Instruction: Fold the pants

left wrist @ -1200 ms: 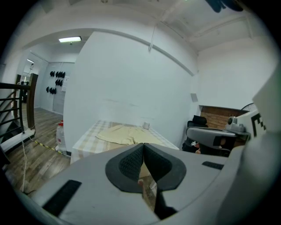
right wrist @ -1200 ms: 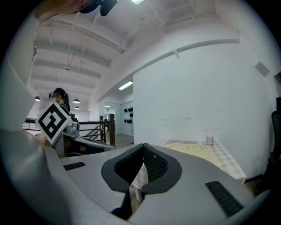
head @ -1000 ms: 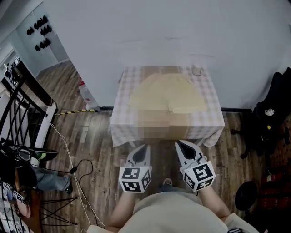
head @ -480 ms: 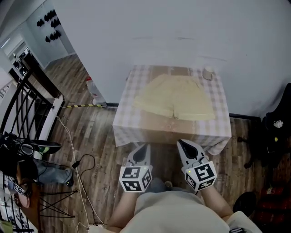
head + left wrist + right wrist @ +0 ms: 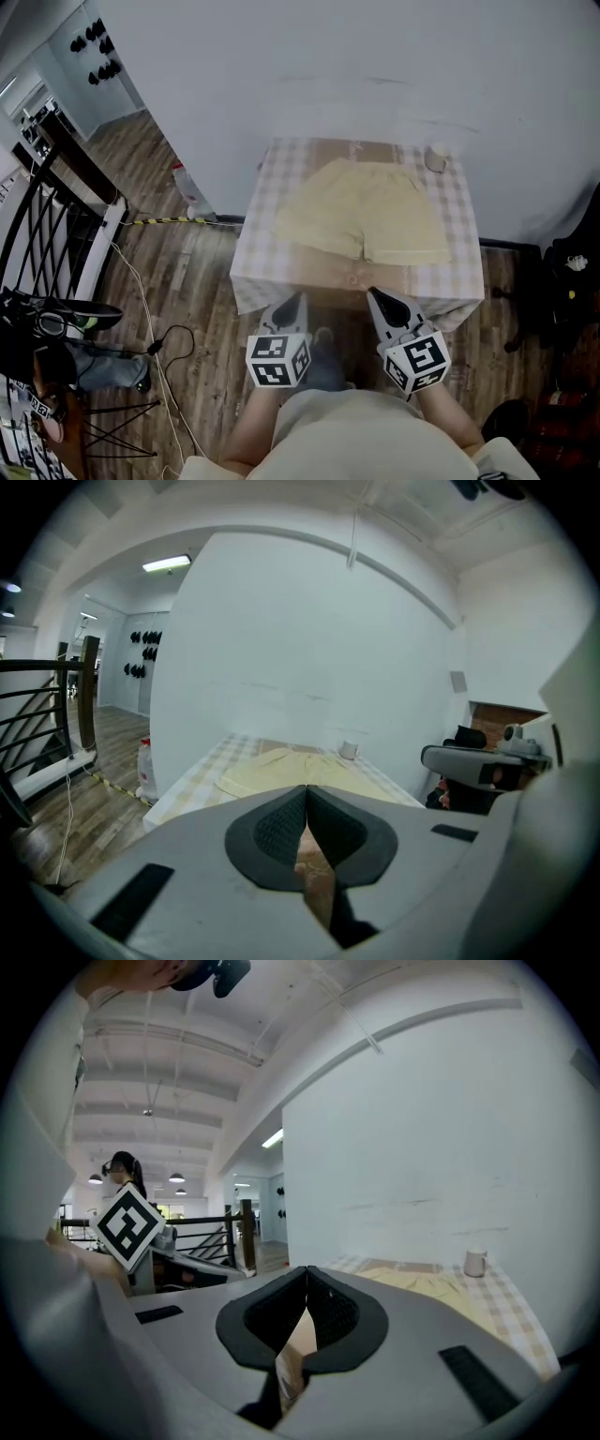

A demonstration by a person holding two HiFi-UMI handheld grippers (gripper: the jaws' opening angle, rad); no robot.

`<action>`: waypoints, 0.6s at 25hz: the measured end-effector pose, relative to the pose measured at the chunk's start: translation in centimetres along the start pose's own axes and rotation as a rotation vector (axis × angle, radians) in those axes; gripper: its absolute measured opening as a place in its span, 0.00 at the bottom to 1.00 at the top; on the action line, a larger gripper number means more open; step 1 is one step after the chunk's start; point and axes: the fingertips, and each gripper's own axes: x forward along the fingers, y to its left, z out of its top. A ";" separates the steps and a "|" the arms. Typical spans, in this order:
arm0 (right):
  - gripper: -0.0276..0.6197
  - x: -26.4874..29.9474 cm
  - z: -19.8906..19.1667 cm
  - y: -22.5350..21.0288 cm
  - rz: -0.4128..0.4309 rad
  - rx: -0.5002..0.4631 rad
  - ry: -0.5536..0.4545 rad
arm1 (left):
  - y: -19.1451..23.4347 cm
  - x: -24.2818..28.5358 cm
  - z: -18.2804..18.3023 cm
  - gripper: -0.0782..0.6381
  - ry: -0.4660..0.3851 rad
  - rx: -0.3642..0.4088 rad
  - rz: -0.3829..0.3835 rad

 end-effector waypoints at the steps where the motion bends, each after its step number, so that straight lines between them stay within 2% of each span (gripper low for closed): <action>1: 0.04 0.8 0.1 -0.5 -0.002 0.002 0.003 | 0.5 0.9 0.3 0.12 0.002 0.001 -0.001; 9: 0.04 8.5 1.1 -2.4 0.049 -0.029 0.026 | 5.2 7.1 2.9 0.12 0.012 0.013 0.038; 15: 0.04 13.9 1.7 -2.8 0.083 -0.035 0.034 | 10.1 10.6 3.8 0.12 0.022 -0.033 0.089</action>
